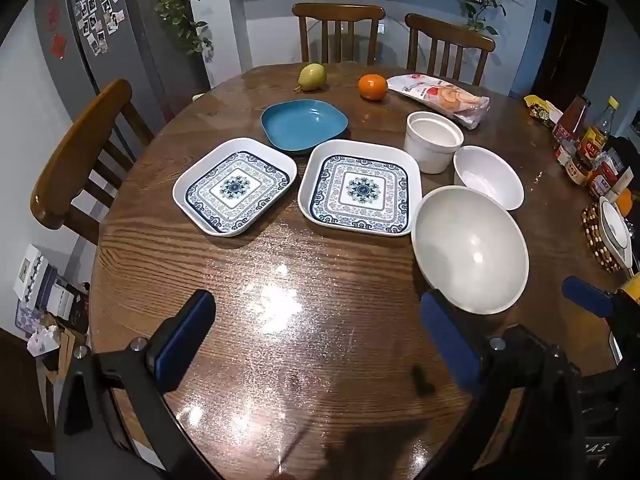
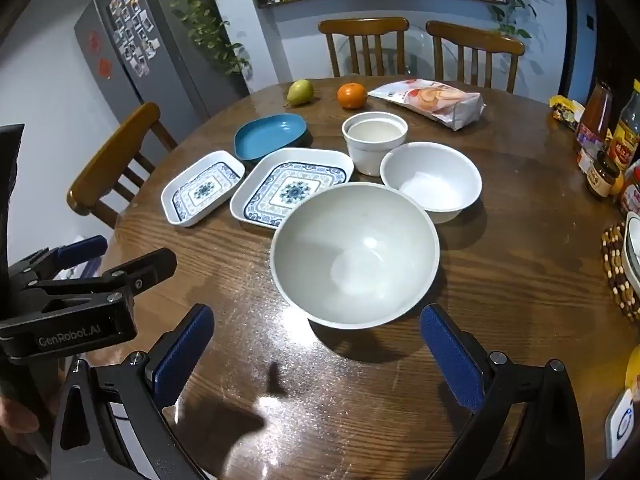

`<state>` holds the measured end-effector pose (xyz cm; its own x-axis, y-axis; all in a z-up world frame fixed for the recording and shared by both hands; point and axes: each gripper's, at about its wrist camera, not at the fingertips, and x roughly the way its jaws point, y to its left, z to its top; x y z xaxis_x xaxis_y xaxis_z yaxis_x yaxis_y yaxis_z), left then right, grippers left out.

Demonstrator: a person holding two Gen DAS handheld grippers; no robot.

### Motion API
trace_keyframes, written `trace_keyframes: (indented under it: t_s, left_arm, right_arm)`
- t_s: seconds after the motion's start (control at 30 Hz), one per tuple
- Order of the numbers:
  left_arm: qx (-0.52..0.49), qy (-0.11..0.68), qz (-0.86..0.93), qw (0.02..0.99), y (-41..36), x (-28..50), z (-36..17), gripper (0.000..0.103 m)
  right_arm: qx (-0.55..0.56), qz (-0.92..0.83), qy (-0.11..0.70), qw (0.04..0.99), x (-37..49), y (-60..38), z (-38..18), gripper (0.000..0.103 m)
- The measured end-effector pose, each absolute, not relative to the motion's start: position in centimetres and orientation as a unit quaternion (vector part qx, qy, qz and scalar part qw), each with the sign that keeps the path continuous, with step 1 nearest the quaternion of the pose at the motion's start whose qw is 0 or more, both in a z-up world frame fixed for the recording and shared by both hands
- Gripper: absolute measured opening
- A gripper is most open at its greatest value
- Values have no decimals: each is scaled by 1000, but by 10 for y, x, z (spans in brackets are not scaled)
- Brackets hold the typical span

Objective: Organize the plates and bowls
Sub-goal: 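Move the right gripper toward the blue-patterned white square plates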

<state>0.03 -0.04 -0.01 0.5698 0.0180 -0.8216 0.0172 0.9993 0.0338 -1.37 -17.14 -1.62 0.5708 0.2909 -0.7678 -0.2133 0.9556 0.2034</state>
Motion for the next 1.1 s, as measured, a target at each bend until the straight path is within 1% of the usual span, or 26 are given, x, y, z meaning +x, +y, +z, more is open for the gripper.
trace_keyframes:
  t_s: [0.5,0.63,1.1]
  left_arm:
    - [4,456,1,890,1,1,1,102]
    - [2,450,7,893,6,1,3,102]
    - [-5,459,31,888,21,6,-6,102]
  right_arm:
    - [34,140,440,886,-11,-172,-22,103]
    - [40,134,440,887,-7,-177,-14,103]
    - [22,141,454,879,1,-168,-20,103]
